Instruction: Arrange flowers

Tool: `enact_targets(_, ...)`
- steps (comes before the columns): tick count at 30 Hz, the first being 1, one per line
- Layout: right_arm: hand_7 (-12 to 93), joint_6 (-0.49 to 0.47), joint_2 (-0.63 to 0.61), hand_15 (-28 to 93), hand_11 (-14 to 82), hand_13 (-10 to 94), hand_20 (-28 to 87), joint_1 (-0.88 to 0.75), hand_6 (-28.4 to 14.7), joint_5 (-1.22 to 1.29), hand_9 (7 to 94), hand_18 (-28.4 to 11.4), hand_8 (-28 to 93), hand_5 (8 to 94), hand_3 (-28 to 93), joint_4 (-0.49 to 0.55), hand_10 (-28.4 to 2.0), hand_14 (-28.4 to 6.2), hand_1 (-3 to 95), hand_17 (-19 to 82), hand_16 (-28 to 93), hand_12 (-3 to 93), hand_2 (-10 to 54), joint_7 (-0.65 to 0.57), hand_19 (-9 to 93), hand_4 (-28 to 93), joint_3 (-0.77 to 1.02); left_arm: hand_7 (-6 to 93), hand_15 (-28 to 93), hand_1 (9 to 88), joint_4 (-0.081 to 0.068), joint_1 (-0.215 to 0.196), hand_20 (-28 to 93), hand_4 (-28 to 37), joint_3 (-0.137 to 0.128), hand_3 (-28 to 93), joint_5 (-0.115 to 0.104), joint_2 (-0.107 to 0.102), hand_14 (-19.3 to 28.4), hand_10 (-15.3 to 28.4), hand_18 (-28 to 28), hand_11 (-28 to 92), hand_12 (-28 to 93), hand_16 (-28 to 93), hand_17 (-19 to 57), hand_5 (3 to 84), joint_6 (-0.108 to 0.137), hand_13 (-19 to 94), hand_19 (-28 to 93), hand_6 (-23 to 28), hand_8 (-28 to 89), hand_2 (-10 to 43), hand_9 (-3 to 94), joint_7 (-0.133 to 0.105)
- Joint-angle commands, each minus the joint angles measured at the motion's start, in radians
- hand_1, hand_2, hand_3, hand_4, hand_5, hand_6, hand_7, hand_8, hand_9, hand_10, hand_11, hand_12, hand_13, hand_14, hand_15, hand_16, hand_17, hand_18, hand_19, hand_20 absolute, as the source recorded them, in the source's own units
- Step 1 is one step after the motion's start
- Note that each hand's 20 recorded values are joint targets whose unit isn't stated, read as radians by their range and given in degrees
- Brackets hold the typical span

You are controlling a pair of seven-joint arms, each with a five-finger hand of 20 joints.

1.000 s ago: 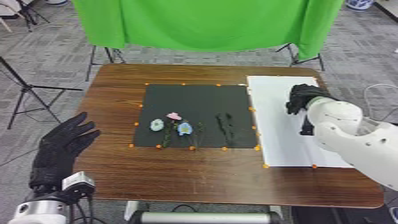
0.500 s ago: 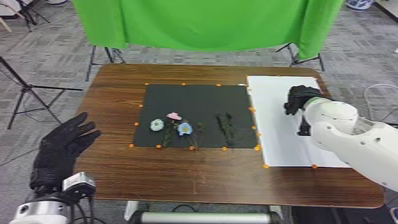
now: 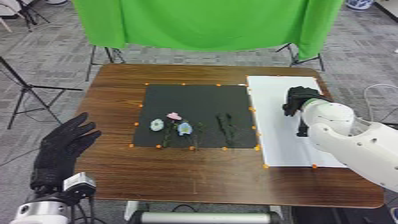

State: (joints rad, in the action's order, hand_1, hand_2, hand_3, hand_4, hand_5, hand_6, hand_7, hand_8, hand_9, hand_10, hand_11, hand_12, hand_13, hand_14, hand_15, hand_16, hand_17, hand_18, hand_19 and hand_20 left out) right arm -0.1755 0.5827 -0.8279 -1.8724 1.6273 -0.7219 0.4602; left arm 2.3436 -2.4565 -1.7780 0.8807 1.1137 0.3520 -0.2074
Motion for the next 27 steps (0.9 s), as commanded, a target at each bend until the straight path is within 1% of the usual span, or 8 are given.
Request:
enact_targets(1, 23, 0.026, -0.019, 85, 16.6, 71, 0, 0.027, -0.8, -0.01, 55.3, -18.7, -16, 49.9, 93, 0.001, -13.1, -5.8, 32.6, 30, 10, 13.1, -8.1, -0.019, 93, -28, -0.006, 15.6, 54, 25.0, 0.0, -0.009, 1, -20.3, 0.003, 83, -0.005, 0.007, 26.7, 19.8, 22.6, 28, 8, -11, -8.8, 41.0, 0.006, 28, 60, 11.2, -10, 6.0, 36.8, -0.007)
enact_targets(9, 23, 0.009, -0.014, 85, 16.6, 71, 0, -0.004, -0.9, -0.023, 55.5, -18.7, -16, 50.0, 93, 0.005, -13.1, -5.8, 32.6, 31, 10, 13.1, -8.2, -0.017, 93, -28, 0.028, 15.5, 54, 25.0, 0.003, -0.015, 1, -20.2, 0.002, 83, -0.005, 0.007, 26.6, 19.8, 22.6, 28, 8, -11, -8.8, 41.0, 0.007, 28, 60, 11.3, -10, 6.1, 36.8, -0.002)
enact_targets(11, 23, 0.006, -0.009, 85, 16.7, 71, 0, -0.002, -0.9, -0.023, 55.5, -18.7, -16, 50.0, 93, 0.0, -13.1, -5.8, 32.6, 31, 10, 13.1, -8.2, -0.012, 93, -28, 0.032, 15.4, 54, 24.9, 0.003, -0.016, 1, -20.2, 0.003, 83, -0.006, 0.008, 26.6, 19.7, 22.6, 28, 8, -11, -8.8, 41.0, 0.01, 28, 60, 11.3, -10, 6.1, 36.8, -0.007)
enact_targets(12, 23, 0.006, -0.008, 85, 16.7, 71, 0, -0.005, -0.9, -0.024, 55.5, -18.7, -16, 49.9, 93, 0.001, -13.0, -5.9, 32.6, 31, 10, 13.1, -8.2, -0.015, 93, -28, 0.034, 15.4, 54, 25.0, 0.002, -0.012, 1, -20.2, 0.0, 83, -0.002, 0.012, 26.6, 19.8, 22.6, 28, 8, -11, -8.8, 41.0, 0.001, 28, 60, 11.3, -10, 6.0, 36.8, 0.003)
enact_targets(16, 23, 0.003, 0.0, 85, 16.6, 71, 0, -0.007, -0.8, -0.027, 55.4, -18.7, -16, 49.9, 93, -0.001, -13.0, -5.9, 32.6, 31, 10, 13.0, -8.2, -0.011, 93, -28, 0.038, 15.4, 54, 25.0, 0.002, -0.015, 1, -20.2, 0.005, 83, -0.006, 0.008, 26.6, 19.7, 22.6, 28, 8, -11, -8.8, 41.0, 0.011, 28, 60, 11.3, -10, 6.1, 36.8, -0.008)
enact_targets(22, 23, -0.002, 0.008, 85, 16.7, 71, 0, -0.017, -0.9, -0.026, 55.6, -18.8, -16, 50.0, 92, -0.002, -13.1, -5.9, 32.6, 31, 10, 13.1, -8.1, -0.012, 93, -28, 0.046, 15.5, 54, 24.9, 0.003, -0.009, 1, -20.1, 0.005, 83, -0.005, 0.012, 26.7, 19.7, 22.6, 28, 9, -11, -8.8, 41.0, 0.011, 28, 60, 11.2, -10, 6.1, 36.8, 0.0)
enact_targets(26, 23, 0.0, 0.014, 85, 16.7, 71, 0, -0.017, -0.9, -0.027, 55.6, -18.8, -16, 50.1, 92, -0.006, -13.0, -5.9, 32.6, 31, 10, 13.1, -8.2, -0.012, 93, -28, 0.043, 15.4, 54, 24.9, 0.002, -0.009, 1, -20.1, 0.006, 83, -0.005, 0.013, 26.6, 19.7, 22.6, 28, 8, -11, -8.8, 41.0, 0.008, 28, 60, 11.3, -10, 6.0, 36.8, -0.002)
enact_targets(27, 23, 0.0, 0.013, 85, 16.7, 71, 0, -0.015, -0.9, -0.02, 55.6, -18.8, -16, 50.1, 93, -0.006, -13.0, -5.9, 32.5, 31, 10, 13.1, -8.1, -0.014, 93, -28, 0.042, 15.4, 54, 24.9, 0.001, -0.008, 1, -20.2, 0.011, 83, -0.008, 0.008, 26.6, 19.7, 22.6, 28, 9, -11, -8.8, 41.0, 0.013, 28, 60, 11.3, -10, 6.0, 36.8, -0.007)
